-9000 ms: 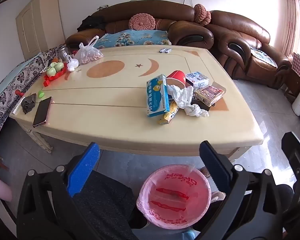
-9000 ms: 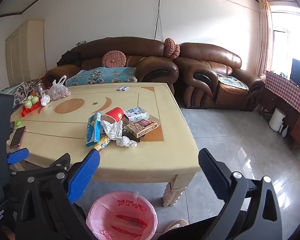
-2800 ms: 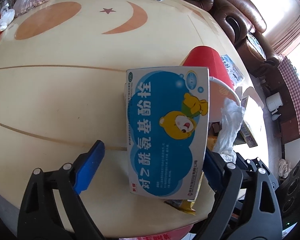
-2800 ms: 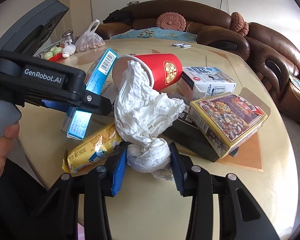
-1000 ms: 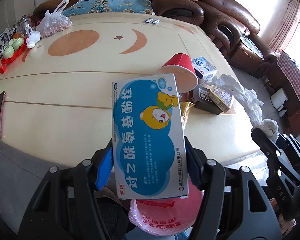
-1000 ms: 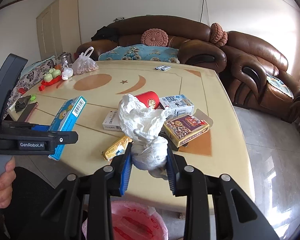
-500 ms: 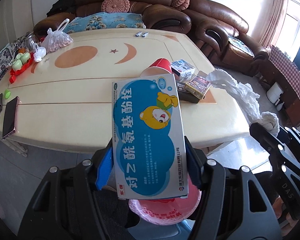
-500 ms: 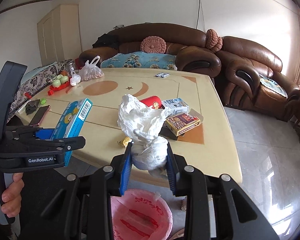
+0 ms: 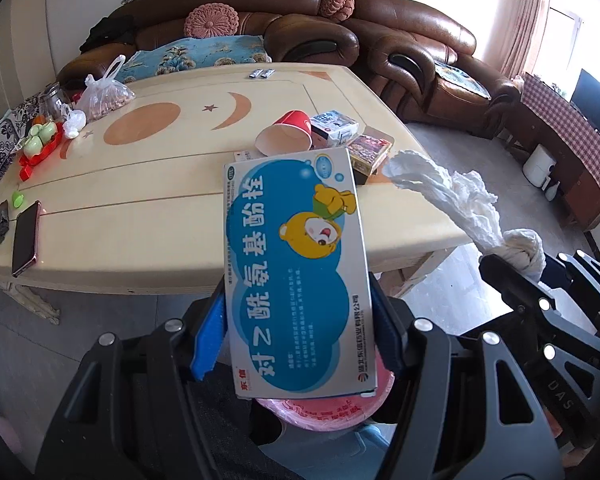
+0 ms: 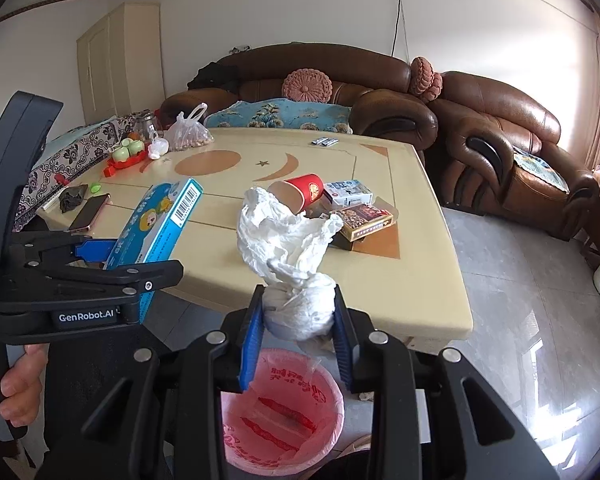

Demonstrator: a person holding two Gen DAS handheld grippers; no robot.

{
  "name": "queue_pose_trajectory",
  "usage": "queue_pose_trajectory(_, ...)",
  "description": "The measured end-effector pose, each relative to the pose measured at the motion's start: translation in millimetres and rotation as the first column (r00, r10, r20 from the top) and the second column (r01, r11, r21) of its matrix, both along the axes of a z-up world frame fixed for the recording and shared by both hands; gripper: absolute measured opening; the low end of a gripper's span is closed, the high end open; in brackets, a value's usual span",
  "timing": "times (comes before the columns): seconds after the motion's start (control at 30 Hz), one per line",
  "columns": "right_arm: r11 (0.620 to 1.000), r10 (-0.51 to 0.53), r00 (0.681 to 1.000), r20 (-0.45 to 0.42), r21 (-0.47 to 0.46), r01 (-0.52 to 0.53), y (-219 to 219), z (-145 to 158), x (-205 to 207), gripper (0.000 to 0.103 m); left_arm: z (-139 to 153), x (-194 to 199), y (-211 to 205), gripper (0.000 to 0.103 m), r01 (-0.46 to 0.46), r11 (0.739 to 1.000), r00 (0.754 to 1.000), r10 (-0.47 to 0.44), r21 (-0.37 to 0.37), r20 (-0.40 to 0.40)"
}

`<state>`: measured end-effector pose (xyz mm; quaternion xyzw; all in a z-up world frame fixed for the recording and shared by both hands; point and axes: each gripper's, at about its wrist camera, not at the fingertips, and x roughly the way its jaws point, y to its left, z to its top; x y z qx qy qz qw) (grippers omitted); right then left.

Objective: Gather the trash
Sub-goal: 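Carry the blue box and tissue with both tools over the pink bin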

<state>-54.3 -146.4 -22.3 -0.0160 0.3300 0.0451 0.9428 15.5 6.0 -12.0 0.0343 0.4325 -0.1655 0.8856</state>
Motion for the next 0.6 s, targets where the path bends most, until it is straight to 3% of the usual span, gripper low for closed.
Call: queue_pose_trajectory(0.6, 1.000, 0.000, 0.991, -0.133, 0.005, 0.000, 1.8, -48.3, -8.3, 0.031, -63.8, -7.3, -13.8, 0.062, 0.071, 0.995, 0.987, -0.061, 0.064, -0.147)
